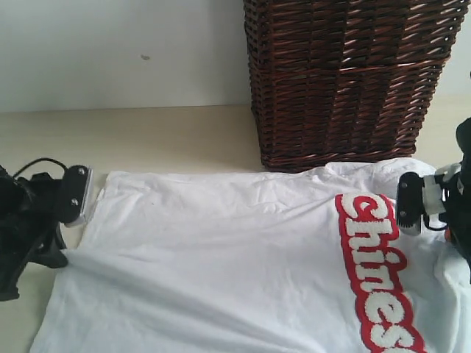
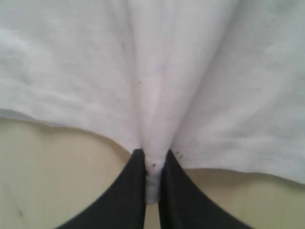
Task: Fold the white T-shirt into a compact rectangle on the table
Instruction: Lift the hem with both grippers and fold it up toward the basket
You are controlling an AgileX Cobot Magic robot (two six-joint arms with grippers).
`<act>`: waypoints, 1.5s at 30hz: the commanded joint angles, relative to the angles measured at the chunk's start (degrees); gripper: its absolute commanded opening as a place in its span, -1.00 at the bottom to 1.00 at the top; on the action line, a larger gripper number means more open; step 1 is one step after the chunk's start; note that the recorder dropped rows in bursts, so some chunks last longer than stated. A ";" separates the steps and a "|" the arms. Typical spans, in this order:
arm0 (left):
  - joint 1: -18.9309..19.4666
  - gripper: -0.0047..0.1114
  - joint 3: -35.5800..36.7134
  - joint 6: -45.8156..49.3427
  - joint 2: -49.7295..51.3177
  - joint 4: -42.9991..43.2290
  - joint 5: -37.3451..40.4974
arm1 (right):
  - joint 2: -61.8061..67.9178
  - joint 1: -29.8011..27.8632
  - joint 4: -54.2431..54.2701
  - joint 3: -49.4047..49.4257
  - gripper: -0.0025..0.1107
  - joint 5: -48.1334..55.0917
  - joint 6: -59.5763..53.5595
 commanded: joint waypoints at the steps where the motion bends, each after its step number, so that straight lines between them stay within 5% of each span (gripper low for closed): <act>1: 3.17 -0.92 -0.61 -5.62 -5.69 0.29 7.66 | -7.19 0.02 1.21 0.10 -0.96 1.50 5.73; 16: 11.02 -0.92 -0.39 -32.47 -38.44 13.60 13.05 | -38.22 0.02 3.49 0.10 -0.96 9.29 6.60; 20: 14.31 -0.92 -0.39 -34.12 -48.52 14.09 13.05 | -45.39 0.02 4.02 0.10 -0.96 10.99 5.75; 29: 14.20 -0.92 -3.64 -34.90 -65.82 8.94 15.95 | -61.20 0.02 11.63 0.10 -0.96 17.09 2.10; 35: 14.20 -0.92 -13.08 -36.12 -71.41 9.57 19.24 | -69.14 0.02 16.15 -1.19 -0.96 16.85 2.38; 45: 14.31 -0.92 -14.80 -36.12 -71.90 11.44 21.22 | -71.40 0.02 17.55 -8.49 -0.96 16.98 2.80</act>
